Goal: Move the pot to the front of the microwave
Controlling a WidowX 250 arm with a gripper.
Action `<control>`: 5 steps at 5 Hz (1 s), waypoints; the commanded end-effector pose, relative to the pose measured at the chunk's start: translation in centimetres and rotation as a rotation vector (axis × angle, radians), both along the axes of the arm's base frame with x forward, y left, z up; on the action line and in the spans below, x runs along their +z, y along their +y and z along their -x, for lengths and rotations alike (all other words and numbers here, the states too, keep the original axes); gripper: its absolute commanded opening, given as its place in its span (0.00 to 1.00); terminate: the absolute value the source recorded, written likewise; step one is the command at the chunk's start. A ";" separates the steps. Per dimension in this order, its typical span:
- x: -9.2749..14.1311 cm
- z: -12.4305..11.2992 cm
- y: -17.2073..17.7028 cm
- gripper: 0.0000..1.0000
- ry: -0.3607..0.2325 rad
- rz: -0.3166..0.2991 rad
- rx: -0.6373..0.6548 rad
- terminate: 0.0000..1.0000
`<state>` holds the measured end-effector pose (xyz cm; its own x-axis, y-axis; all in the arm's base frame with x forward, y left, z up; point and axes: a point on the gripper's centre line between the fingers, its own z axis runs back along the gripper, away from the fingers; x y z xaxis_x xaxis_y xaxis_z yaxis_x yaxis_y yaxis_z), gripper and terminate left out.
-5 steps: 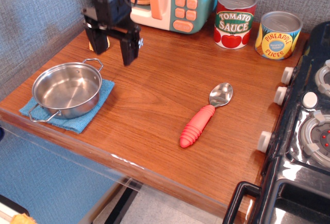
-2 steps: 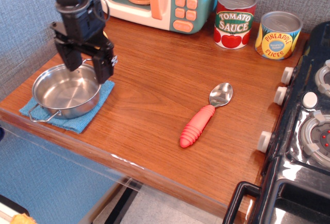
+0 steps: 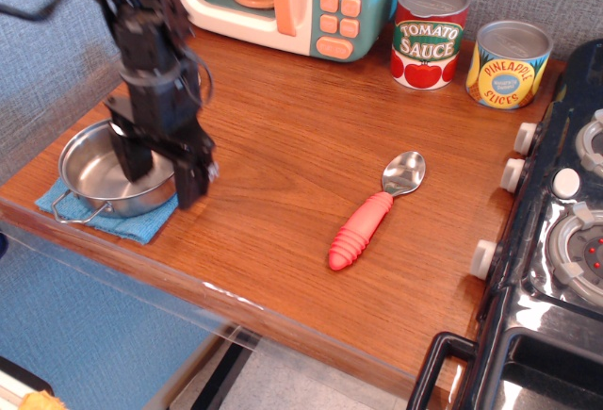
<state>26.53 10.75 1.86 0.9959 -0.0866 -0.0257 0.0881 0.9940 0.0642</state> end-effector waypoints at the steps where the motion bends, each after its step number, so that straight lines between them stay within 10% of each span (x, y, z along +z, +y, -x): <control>1: 0.2 -0.2 -0.9 0.00 -0.036 -0.017 -0.030 0.00; 5: 6.4 -1.4 -1.9 0.00 -0.204 0.068 -0.068 0.00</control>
